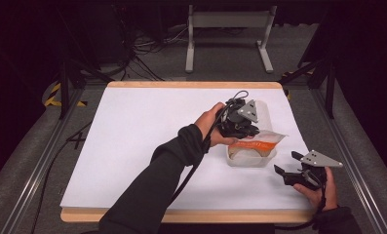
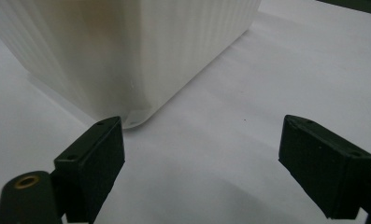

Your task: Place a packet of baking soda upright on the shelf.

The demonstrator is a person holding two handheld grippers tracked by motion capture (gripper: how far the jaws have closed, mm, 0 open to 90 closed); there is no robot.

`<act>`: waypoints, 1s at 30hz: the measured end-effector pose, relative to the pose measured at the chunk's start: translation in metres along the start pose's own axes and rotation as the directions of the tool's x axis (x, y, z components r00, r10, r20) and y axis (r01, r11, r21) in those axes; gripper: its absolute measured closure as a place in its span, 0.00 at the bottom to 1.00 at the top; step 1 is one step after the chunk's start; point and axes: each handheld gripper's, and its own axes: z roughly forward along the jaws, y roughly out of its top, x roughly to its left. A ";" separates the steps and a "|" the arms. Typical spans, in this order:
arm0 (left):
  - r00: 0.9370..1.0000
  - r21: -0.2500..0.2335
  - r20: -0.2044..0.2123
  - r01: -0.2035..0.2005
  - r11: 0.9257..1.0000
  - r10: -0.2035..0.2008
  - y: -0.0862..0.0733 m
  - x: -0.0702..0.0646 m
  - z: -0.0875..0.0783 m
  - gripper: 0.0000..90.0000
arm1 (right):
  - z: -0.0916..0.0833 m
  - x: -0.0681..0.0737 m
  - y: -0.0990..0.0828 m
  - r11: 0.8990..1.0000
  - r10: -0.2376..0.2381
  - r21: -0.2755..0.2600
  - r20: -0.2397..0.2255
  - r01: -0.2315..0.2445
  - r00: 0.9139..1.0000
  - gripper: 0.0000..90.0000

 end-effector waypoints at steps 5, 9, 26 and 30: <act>1.000 -0.001 -0.002 -0.004 1.000 0.004 -0.004 0.001 -0.005 0.97 | 0.000 0.000 0.000 1.000 -0.001 0.001 0.001 0.001 1.000 0.17; 1.000 0.004 -0.004 -0.002 1.000 0.002 -0.008 0.001 -0.009 0.96 | 0.000 0.001 0.000 1.000 -0.004 0.002 0.001 0.004 1.000 0.17; 1.000 0.030 -0.016 0.022 0.999 -0.021 -0.037 0.001 -0.023 0.96 | 0.000 0.001 0.000 1.000 -0.008 -0.005 0.009 0.008 1.000 0.17; 1.000 0.033 -0.016 0.027 0.999 -0.027 -0.043 0.000 -0.027 0.97 | 0.000 0.001 0.000 1.000 -0.006 -0.006 0.009 0.006 1.000 0.17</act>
